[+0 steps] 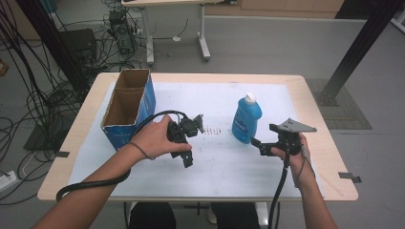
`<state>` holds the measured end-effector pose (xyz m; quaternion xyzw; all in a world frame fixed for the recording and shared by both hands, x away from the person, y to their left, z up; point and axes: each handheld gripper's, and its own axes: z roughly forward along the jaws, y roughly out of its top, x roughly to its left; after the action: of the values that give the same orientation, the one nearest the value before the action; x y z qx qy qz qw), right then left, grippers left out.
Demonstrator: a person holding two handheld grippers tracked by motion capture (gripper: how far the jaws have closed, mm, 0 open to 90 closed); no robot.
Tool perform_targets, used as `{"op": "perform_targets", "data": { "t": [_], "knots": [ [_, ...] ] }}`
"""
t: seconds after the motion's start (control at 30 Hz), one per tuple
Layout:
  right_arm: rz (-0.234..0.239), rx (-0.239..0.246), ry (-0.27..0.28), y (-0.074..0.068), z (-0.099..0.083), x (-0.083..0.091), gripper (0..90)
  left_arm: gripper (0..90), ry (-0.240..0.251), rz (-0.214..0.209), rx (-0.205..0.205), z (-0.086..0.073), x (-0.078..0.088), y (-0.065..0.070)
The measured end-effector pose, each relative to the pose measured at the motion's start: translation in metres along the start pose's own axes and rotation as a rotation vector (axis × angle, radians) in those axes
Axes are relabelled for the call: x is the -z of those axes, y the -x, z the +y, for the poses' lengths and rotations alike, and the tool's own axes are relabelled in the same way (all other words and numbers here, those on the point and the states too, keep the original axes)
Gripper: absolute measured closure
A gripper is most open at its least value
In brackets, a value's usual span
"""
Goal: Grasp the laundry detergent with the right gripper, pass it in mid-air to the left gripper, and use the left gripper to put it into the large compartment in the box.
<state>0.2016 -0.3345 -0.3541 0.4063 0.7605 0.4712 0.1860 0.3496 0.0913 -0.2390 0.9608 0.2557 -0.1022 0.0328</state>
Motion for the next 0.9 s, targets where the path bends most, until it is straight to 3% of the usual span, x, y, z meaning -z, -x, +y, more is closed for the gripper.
{"op": "perform_targets", "data": {
  "t": [0.9],
  "knots": [
    [0.0,-0.001,-0.004,0.0004,0.0,0.0001,5.0,7.3,0.005,0.003,-0.003,-0.0004,0.0031,-0.0007]
  ]
}}
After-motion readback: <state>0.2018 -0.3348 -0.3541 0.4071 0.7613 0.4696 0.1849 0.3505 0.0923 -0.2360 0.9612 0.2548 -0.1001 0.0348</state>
